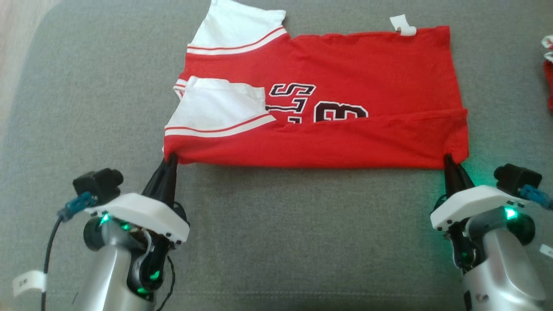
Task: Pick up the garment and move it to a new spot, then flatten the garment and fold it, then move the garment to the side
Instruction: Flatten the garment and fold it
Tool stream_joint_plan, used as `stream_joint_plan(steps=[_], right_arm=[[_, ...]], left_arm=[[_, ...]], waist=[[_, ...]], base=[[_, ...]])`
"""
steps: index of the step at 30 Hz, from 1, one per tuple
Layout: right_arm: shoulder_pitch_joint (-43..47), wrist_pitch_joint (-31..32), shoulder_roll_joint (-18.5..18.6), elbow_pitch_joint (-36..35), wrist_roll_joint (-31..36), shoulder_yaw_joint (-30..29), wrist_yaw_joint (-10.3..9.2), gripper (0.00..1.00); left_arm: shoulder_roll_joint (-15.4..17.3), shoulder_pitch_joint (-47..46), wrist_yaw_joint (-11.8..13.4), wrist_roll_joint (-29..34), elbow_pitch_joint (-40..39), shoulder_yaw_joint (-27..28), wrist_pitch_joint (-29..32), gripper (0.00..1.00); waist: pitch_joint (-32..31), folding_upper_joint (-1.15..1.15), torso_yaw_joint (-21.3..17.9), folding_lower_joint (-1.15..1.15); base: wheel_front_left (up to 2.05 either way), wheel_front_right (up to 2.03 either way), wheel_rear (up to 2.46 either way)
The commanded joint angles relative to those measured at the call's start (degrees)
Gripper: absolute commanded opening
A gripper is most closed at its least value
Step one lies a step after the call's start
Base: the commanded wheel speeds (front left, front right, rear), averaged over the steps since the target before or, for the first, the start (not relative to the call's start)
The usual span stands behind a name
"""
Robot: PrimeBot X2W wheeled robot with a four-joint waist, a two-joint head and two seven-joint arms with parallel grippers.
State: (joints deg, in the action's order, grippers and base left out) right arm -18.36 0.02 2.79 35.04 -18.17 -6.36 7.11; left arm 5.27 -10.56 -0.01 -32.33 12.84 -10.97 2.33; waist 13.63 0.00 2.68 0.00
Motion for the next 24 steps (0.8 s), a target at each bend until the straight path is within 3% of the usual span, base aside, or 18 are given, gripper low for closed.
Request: stream_joint_plan(steps=[1, 14, 20, 21, 22, 23, 24], right_arm=[[0.9, 0.2, 0.1, -2.8, -0.5, 0.7, 0.37, 0.0], [16.7, 9.7, 0.1, -24.0, -0.8, -0.7, 0.37, 0.0], [23.3, 12.9, 0.1, -28.4, -2.5, -0.9, 0.37, 0.0], [23.8, 12.9, 0.1, -28.6, -2.8, -0.8, 0.37, 0.2], [24.2, 12.8, 0.1, -28.8, -3.0, -0.8, 0.37, 0.46], [24.5, 12.8, 0.1, -28.9, -3.0, -0.7, 0.37, 1.0], [24.8, 12.5, 0.1, -29.4, -3.1, -0.7, 0.37, 1.0]], left_arm=[[1.6, 0.0, -0.1, 0.3, -3.1, 2.1, -0.7, 0.0], [4.6, 16.4, 2.3, -0.2, -17.6, 1.4, 3.7, 0.0], [3.7, 22.1, 3.7, -1.1, -19.0, 0.1, 5.4, 0.0], [3.5, 22.3, 3.7, -1.3, -18.8, -0.1, 5.6, 0.0], [3.4, 22.4, 3.8, -1.3, -18.7, -0.2, 5.7, 0.0], [3.4, 22.4, 4.0, -1.2, -18.6, -0.2, 5.7, 0.5], [3.8, 22.1, 4.1, -1.0, -18.8, -0.1, 5.6, 1.0]], waist=[[-0.8, 0.0, -0.4, 0.0], [-3.1, 0.0, -1.6, 0.0], [-3.9, 0.0, -2.2, 0.0], [-4.0, 0.0, -2.3, 0.0], [-4.1, 0.0, -2.4, 0.0], [-4.1, 0.0, -2.6, 0.0], [-4.1, 0.0, -3.0, 0.0]], base=[[0.0, 0.0, 0.0], [0.0, 0.0, 0.0], [0.0, 0.0, 0.0], [0.0, 0.0, 0.0], [0.0, 0.0, 0.0], [0.0, 0.0, 0.0], [0.0, 0.0, 0.0]])
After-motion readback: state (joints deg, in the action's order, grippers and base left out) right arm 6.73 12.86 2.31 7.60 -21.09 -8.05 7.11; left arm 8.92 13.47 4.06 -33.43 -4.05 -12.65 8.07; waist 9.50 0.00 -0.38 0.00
